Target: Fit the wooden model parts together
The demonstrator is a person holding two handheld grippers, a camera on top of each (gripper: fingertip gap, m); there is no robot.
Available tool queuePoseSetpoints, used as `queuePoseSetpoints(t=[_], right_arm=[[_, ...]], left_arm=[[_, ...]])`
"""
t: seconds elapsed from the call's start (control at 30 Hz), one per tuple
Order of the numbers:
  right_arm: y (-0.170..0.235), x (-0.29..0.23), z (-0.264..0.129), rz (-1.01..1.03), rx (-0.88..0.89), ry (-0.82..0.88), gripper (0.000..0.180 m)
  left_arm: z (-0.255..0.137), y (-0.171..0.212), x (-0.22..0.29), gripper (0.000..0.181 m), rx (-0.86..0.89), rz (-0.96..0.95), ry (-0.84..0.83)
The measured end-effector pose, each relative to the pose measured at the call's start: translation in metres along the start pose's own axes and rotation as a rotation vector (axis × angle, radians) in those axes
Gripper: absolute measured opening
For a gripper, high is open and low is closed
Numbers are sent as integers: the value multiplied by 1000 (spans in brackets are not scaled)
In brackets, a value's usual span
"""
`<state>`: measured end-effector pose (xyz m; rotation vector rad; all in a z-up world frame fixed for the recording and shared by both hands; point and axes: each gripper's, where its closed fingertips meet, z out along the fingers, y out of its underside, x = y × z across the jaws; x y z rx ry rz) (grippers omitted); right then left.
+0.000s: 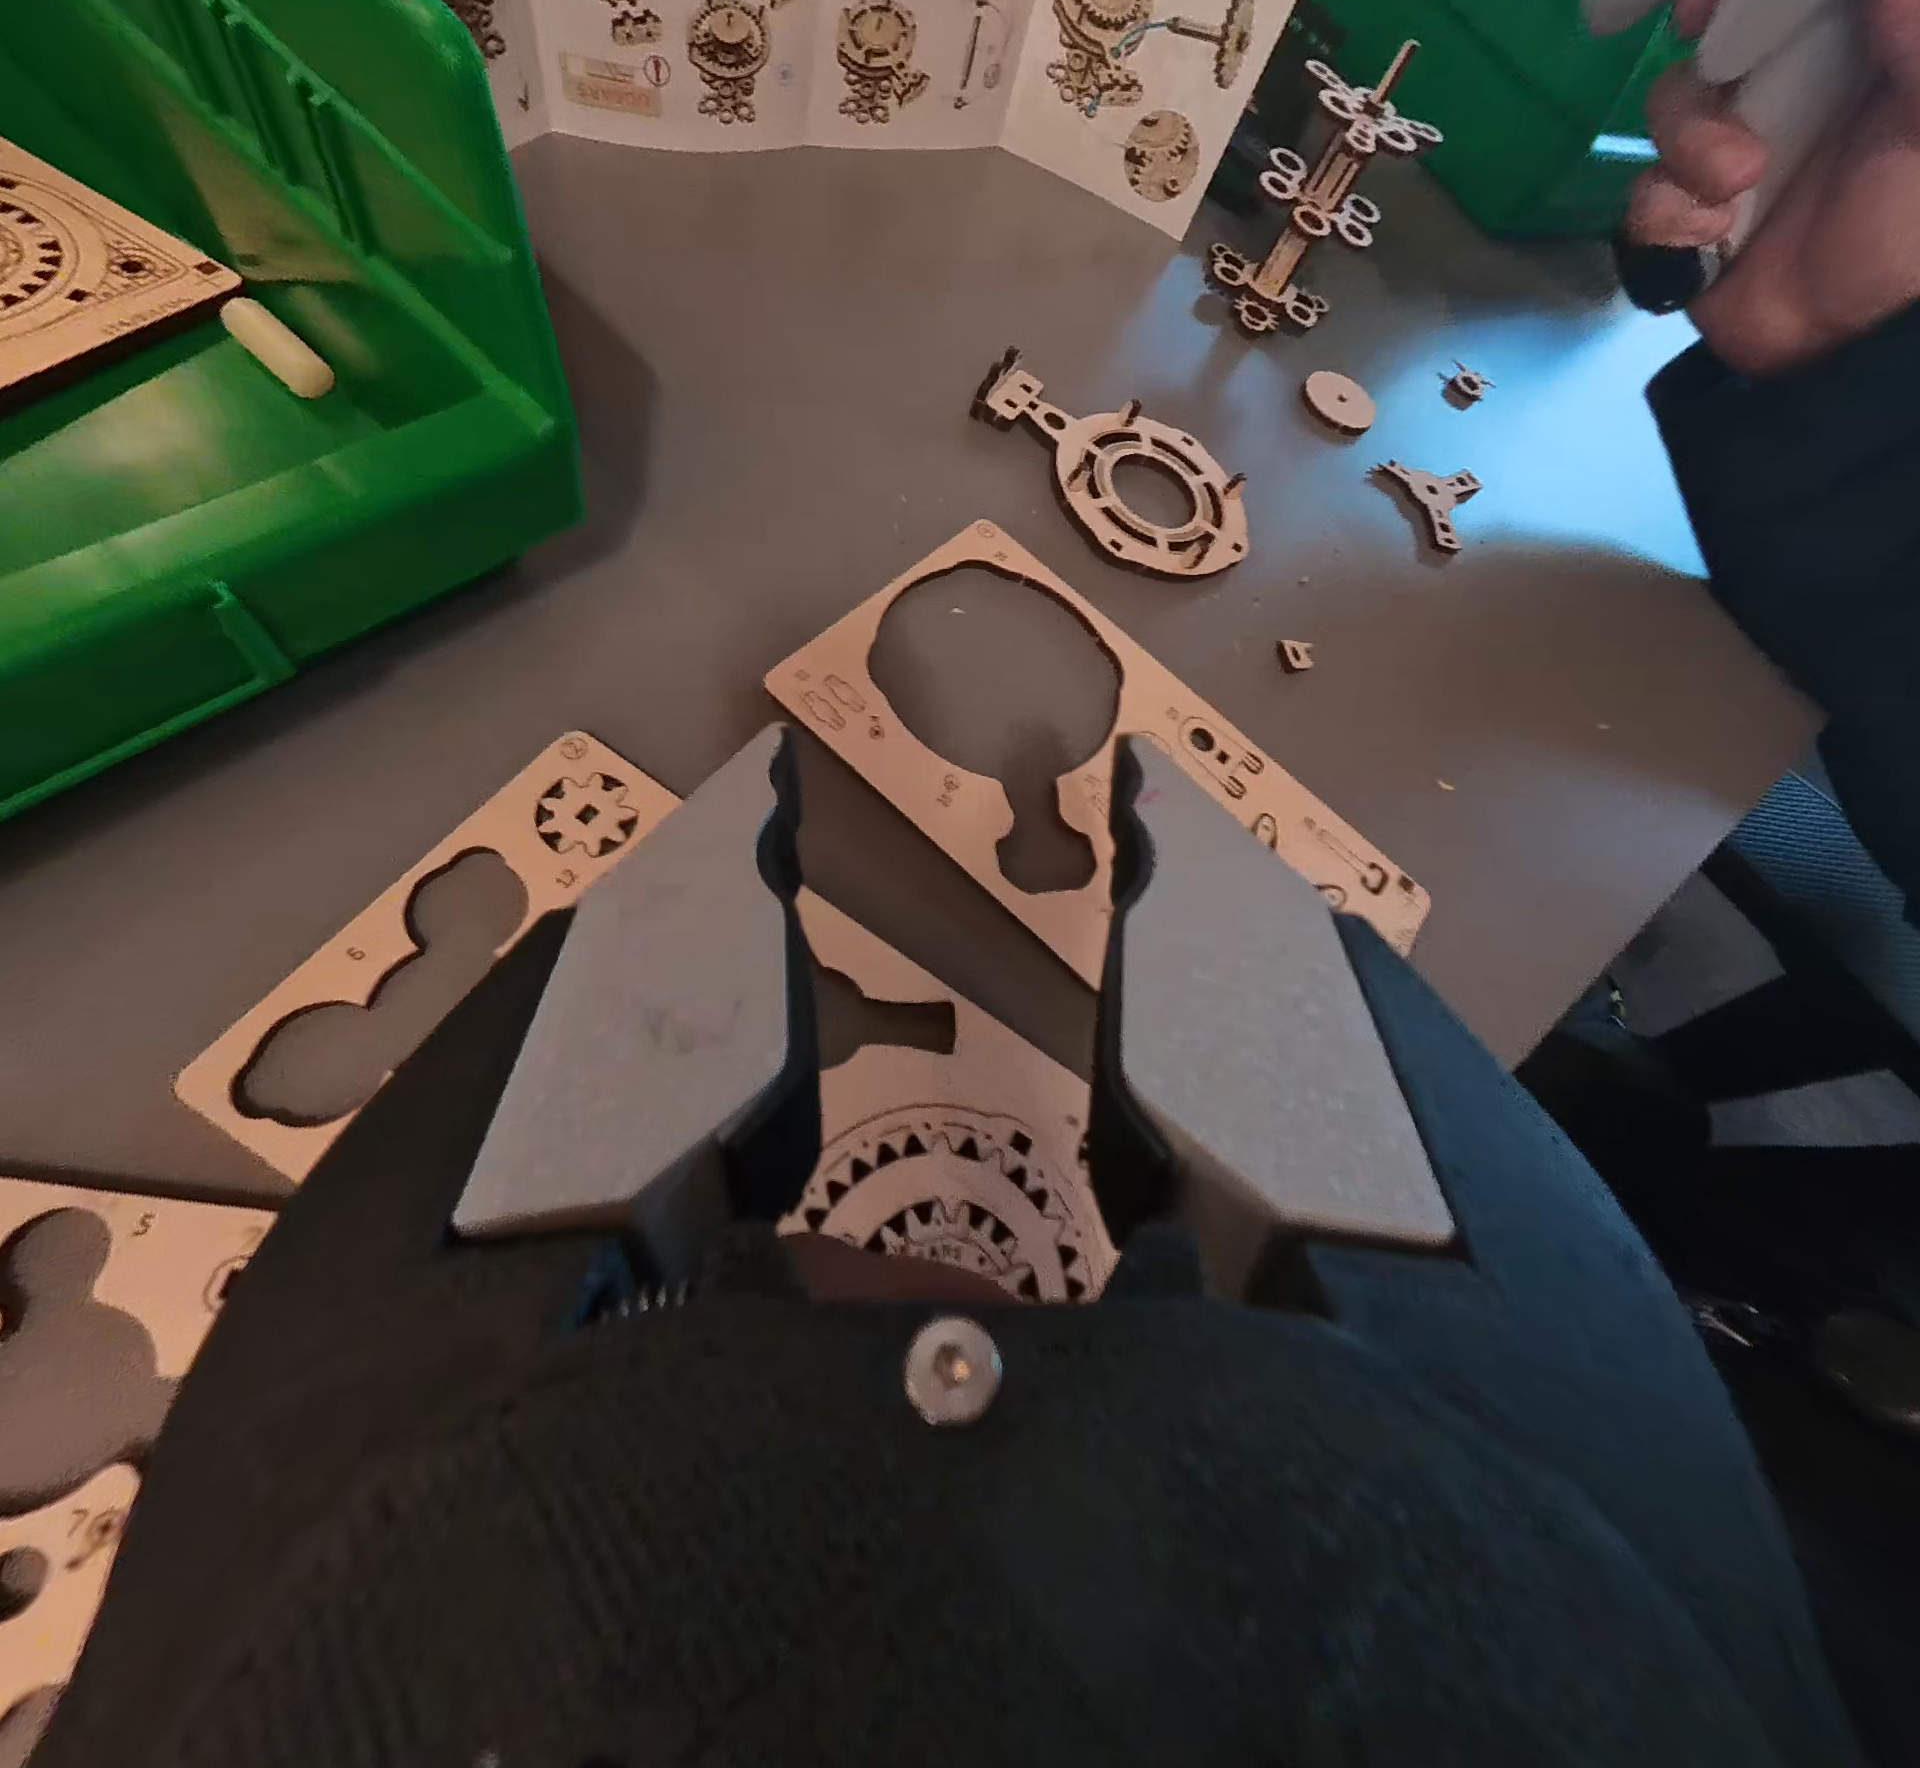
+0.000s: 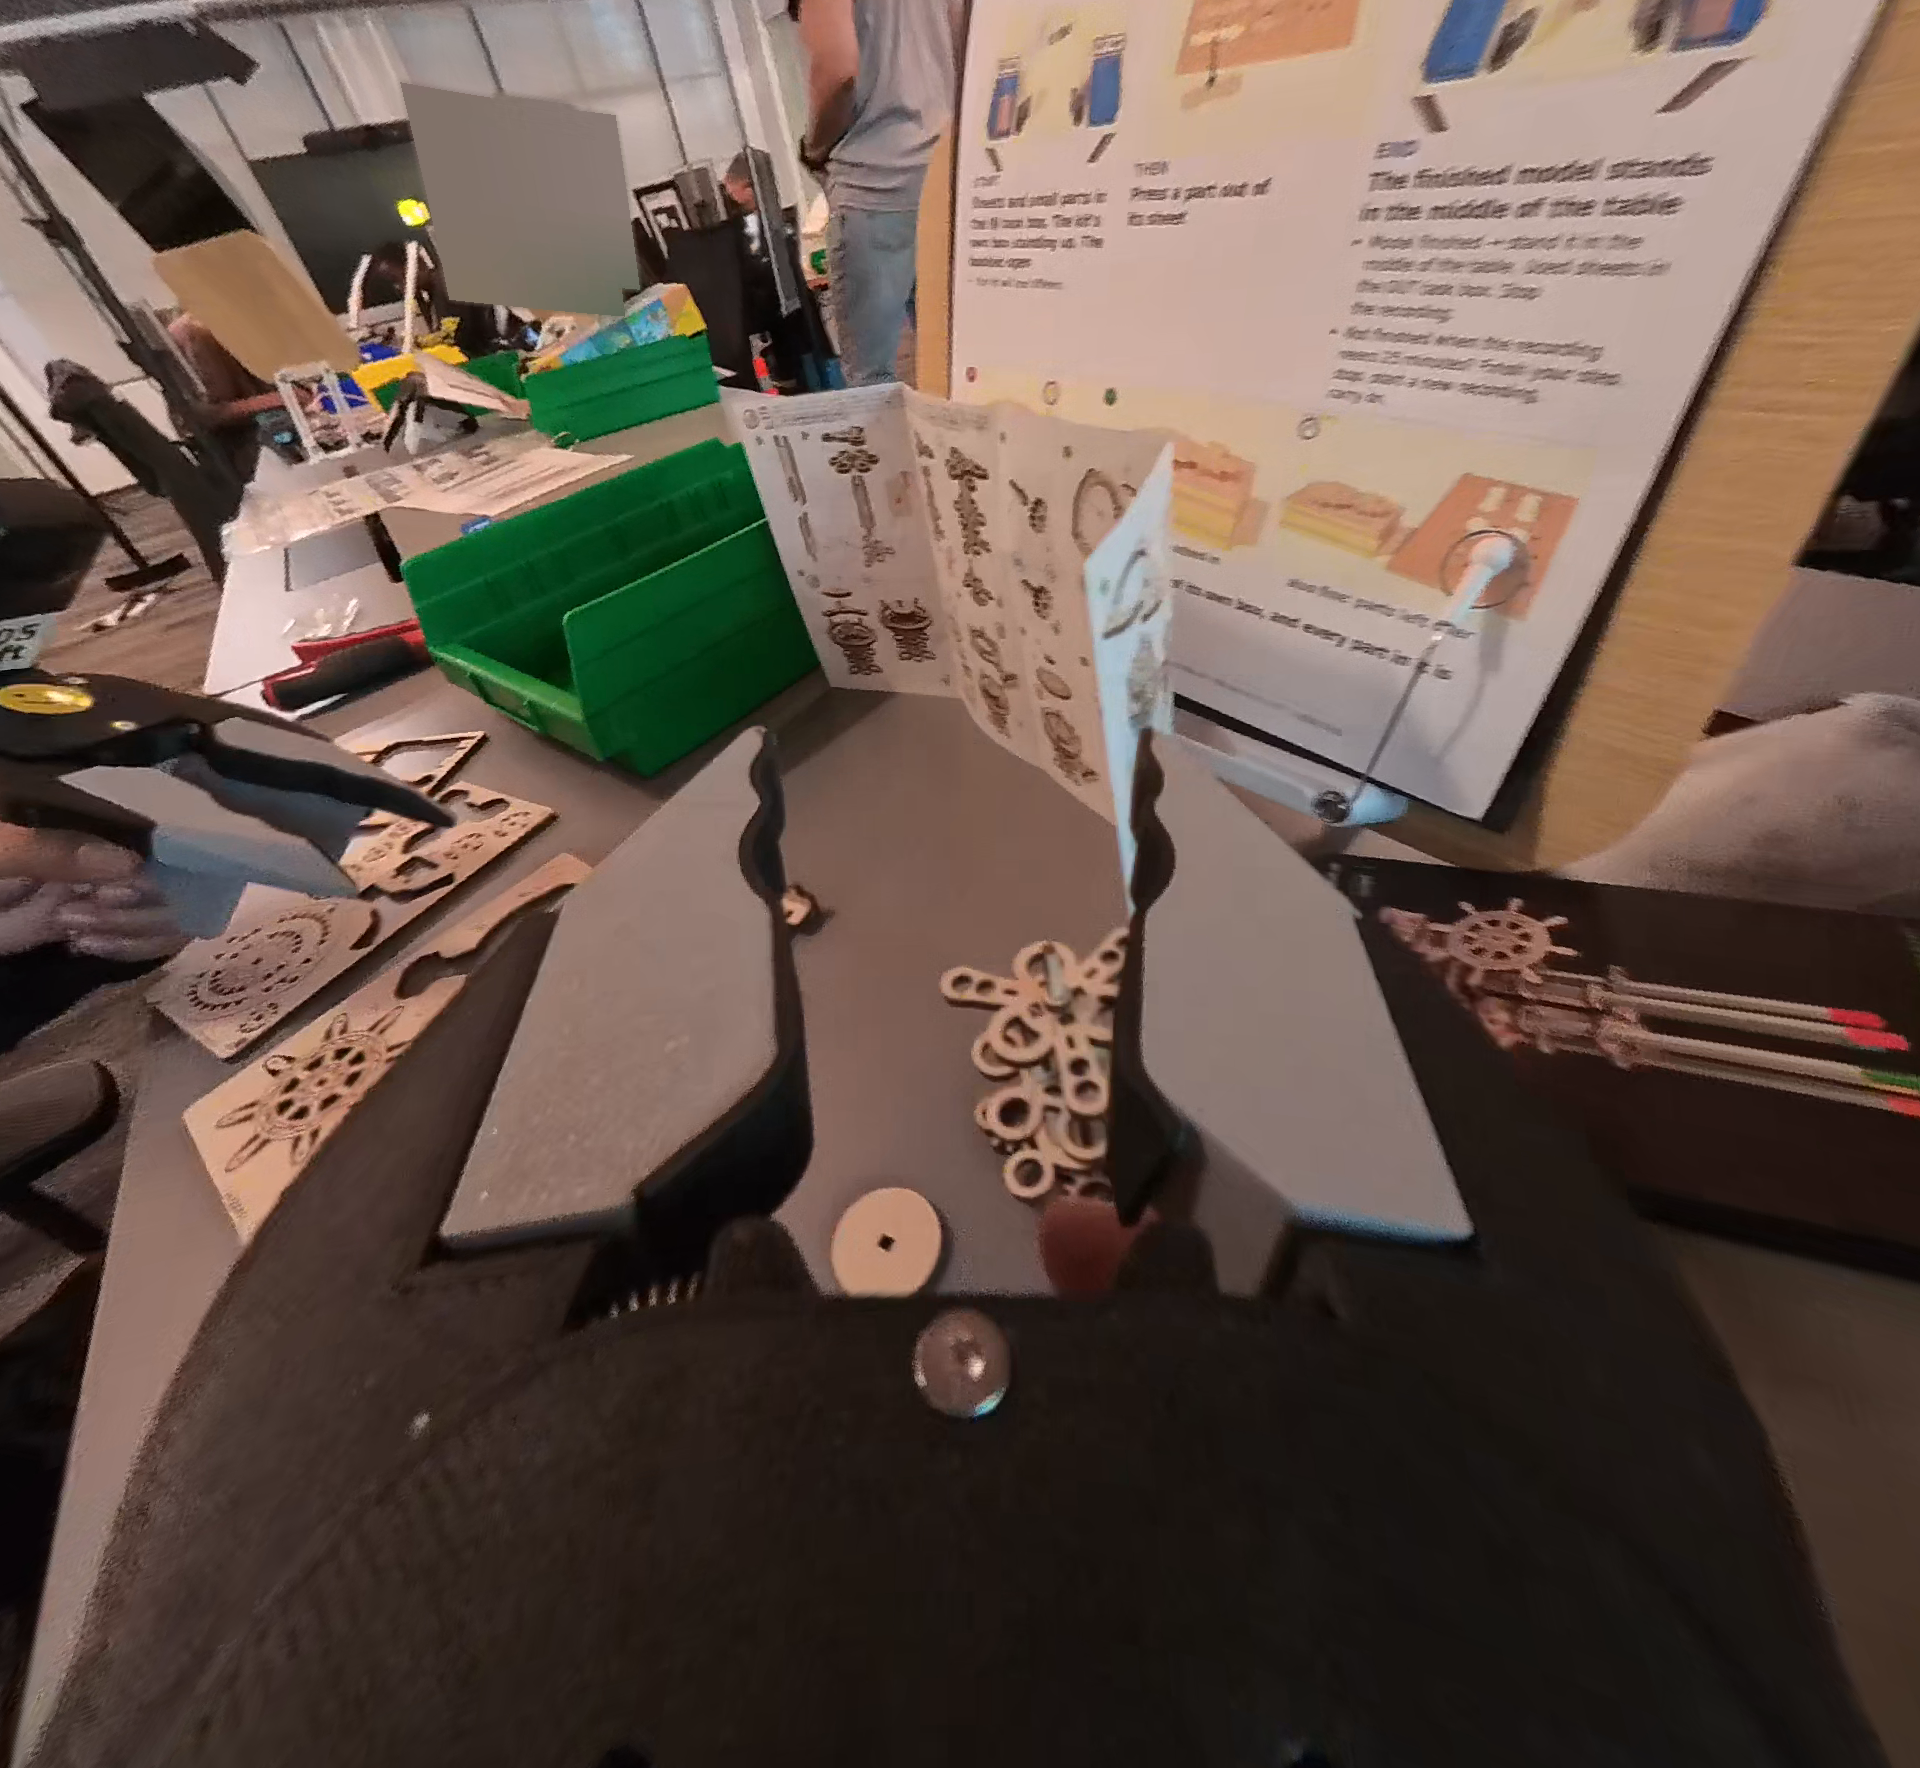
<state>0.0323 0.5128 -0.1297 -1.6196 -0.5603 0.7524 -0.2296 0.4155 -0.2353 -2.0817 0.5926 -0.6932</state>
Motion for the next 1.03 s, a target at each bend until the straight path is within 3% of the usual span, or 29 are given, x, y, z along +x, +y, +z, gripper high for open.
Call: queuePoseSetpoints(t=[0.23,0.5,0.77,1.03], right_arm=[[5,22,-17,-26,-26,74,65],[6,30,-28,-16,-26,79,63],[11,33,-29,-29,-50,93,63],[19,29,-24,-38,-80,86,63]], left_arm=[[4,0,-17,54,18,31,-66],[5,5,-13,51,-2,4,-5],[0,0,-16,42,53,-75,48],[-1,0,-15,38,60,-22,10]])
